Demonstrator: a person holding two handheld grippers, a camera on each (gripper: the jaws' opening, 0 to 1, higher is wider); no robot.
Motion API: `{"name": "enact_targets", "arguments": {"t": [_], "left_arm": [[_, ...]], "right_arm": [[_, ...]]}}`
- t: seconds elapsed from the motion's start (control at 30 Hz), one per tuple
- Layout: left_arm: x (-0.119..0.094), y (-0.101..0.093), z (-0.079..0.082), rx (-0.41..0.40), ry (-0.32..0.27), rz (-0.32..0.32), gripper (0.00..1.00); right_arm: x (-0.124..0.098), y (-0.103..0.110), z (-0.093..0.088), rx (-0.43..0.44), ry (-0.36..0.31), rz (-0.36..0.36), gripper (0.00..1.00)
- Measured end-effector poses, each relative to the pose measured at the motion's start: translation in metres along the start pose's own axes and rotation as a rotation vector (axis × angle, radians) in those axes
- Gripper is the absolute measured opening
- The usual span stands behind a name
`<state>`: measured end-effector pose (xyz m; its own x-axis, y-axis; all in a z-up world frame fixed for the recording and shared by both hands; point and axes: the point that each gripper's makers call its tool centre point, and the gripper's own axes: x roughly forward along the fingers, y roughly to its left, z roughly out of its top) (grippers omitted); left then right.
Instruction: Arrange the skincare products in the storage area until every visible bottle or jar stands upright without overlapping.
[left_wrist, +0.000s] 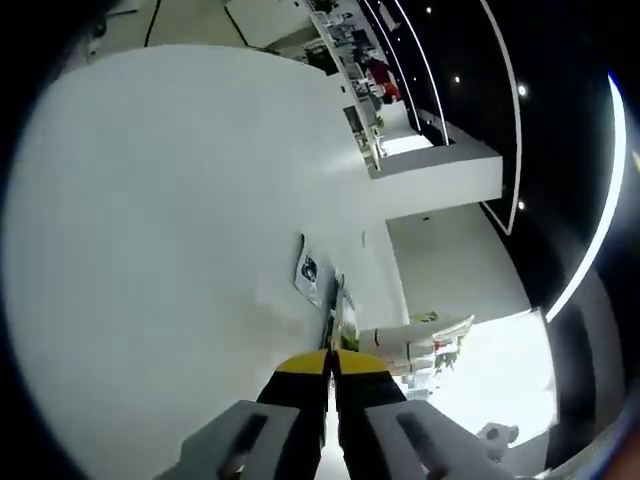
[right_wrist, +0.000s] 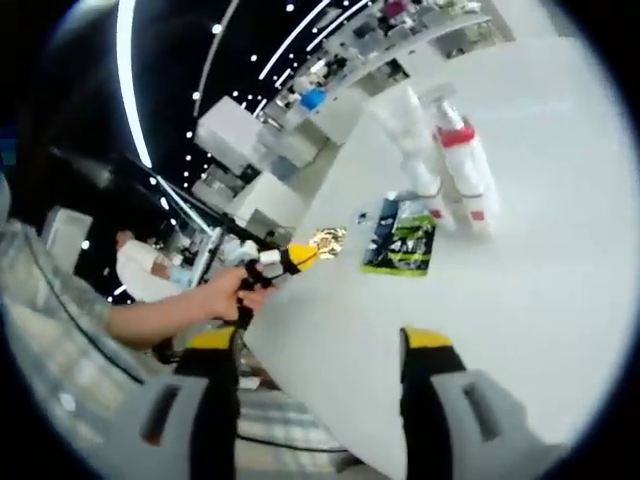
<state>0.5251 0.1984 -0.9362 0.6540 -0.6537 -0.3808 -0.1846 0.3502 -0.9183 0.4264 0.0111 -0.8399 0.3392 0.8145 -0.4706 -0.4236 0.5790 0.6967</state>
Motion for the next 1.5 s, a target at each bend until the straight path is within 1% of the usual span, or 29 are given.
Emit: {"name": "enact_targets", "arguments": {"t": [0.03,0.1,0.23,0.27,0.43,0.53,0.57,0.6,0.7,0.8,0.83,0.9,0.97,1.17,1.5], "left_arm": [[0.003,0.006,-0.002,0.008,0.011,0.022,0.01],[0.008,0.013,-0.004,0.008,0.023,0.04,0.01],[0.015,0.017,-0.009,0.009,0.041,0.053,0.01],[0.016,0.018,-0.01,0.022,0.046,0.061,0.01],[0.019,0.021,-0.009,0.031,0.051,0.079,0.02],[0.02,0.027,-0.008,0.093,0.069,0.123,0.03],[0.021,0.026,-0.009,0.096,0.077,0.115,0.03],[0.022,0.026,-0.006,0.096,0.065,0.119,0.03],[0.026,0.024,-0.003,0.113,0.06,0.129,0.03],[0.027,0.023,-0.004,0.134,0.069,0.143,0.03],[0.026,0.02,-0.005,0.137,0.072,0.149,0.03],[0.026,0.02,-0.006,0.151,0.081,0.163,0.04],[0.026,0.022,-0.005,0.196,0.095,0.176,0.04],[0.024,0.022,-0.004,0.233,0.116,0.203,0.06],[0.023,0.022,-0.002,0.228,0.089,0.217,0.13]], "right_arm": [[-0.001,-0.001,-0.001,0.002,0.005,-0.005,0.63],[-0.002,-0.004,-0.004,0.009,0.013,-0.016,0.63],[-0.007,-0.012,-0.007,0.034,0.018,-0.046,0.63],[-0.008,-0.012,-0.007,0.036,0.019,-0.048,0.63],[-0.007,-0.015,-0.007,0.044,0.016,-0.065,0.63],[-0.005,-0.015,-0.005,0.047,0.011,-0.072,0.63],[-0.004,-0.014,-0.005,0.05,0.01,-0.07,0.63],[-0.004,-0.013,-0.004,0.051,0.008,-0.07,0.63],[-0.002,-0.013,-0.006,0.048,0.013,-0.075,0.63],[0.0,-0.014,-0.011,0.053,0.019,-0.085,0.64],[0.0,-0.013,-0.012,0.067,0.017,-0.08,0.65],[0.0,-0.013,-0.01,0.086,0.002,-0.08,0.65],[0.001,-0.013,-0.01,0.089,-0.001,-0.081,0.65],[0.004,-0.01,-0.013,0.074,0.012,-0.083,0.65],[0.003,-0.008,-0.017,0.067,0.013,-0.089,0.65]]}}
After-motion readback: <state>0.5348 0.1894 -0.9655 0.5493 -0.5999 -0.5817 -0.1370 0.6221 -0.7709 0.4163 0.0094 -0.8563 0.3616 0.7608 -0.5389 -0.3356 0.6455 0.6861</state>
